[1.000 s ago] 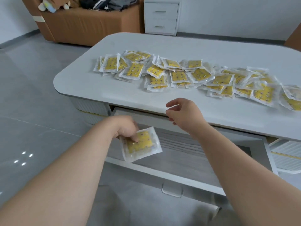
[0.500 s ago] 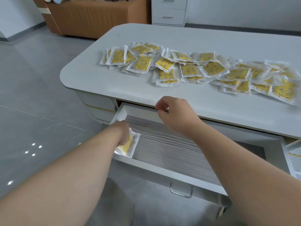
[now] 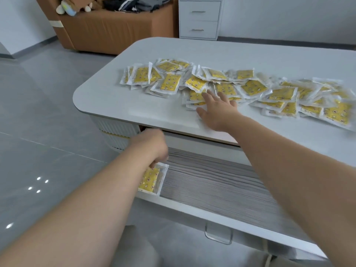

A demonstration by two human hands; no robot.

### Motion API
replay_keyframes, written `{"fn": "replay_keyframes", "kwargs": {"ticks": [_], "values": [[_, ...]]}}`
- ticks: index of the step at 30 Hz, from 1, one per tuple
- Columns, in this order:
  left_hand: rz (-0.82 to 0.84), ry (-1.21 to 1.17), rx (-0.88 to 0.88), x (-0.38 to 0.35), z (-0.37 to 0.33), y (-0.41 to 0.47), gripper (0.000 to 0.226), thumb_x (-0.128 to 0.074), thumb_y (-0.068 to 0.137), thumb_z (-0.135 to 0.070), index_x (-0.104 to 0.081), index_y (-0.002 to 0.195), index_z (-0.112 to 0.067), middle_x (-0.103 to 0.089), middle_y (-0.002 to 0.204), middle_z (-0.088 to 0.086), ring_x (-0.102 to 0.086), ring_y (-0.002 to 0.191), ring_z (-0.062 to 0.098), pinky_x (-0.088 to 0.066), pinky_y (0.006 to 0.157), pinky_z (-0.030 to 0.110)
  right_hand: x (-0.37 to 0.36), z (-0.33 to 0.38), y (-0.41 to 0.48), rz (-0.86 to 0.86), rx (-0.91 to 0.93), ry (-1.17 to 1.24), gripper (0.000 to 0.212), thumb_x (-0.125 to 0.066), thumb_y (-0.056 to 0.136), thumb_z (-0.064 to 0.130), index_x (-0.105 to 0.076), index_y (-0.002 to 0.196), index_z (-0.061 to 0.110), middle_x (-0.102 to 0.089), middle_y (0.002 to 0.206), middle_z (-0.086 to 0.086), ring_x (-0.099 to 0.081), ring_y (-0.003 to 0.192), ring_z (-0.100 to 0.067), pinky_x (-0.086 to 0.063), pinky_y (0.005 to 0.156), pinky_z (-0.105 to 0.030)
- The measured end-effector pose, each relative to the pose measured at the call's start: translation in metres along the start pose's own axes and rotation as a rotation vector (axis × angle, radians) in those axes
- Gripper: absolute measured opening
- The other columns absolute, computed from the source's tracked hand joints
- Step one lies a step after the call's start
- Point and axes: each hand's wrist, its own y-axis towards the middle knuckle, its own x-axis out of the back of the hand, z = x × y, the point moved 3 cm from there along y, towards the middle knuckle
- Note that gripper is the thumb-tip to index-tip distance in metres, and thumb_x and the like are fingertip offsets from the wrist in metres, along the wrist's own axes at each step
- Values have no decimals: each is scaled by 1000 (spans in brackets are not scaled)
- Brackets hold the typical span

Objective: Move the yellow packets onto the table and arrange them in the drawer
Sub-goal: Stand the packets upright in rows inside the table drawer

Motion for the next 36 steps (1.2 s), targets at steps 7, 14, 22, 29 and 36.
{"fn": "replay_keyframes", "kwargs": {"ticks": [7,14,22,29,36], "values": [[-506,-273,-140,30,-24,-18,14,-59,92,-28,-67,86,-19,-67,82,0,-64,77,26,-47,59,29,1,4,-20,-154,-5,-38,47,-36,104,50,-61,126,17,-53,135,-7,-51,125,-31,-33,108,-47],[-593,-402,-374,27,-51,-26,15,-56,98,-28,-67,108,-23,-63,107,-4,-61,95,20,-47,73,32,3,-23,-79,-247,-228,209,29,-68,91,38,-58,107,15,-49,115,-7,-58,89,-32,-50,83,-40],[-358,-601,-419,16,-90,-34,24,-65,94,-37,-69,109,-19,-68,103,-3,-63,95,19,-48,76,28,19,-39,-97,-133,-538,742,111,-86,76,10,-14,159,29,-49,135,-8,-56,87,-20,-42,57,-25],[15,-850,-376,9,-93,-35,43,-67,94,-41,-71,95,1,-75,82,7,-73,71,25,-60,68,32,10,-58,-124,-156,-587,1232,26,-85,80,11,-72,102,9,-78,93,-6,-76,83,-23,-63,77,-37],[262,-1059,-328,12,-56,-33,14,-76,86,-2,-64,88,-8,-70,73,6,-67,62,17,-59,63,31,6,-46,-135,-12,-425,1013,12,-71,93,24,-76,98,14,-78,89,-1,-70,65,-15,-62,66,-32]]}}
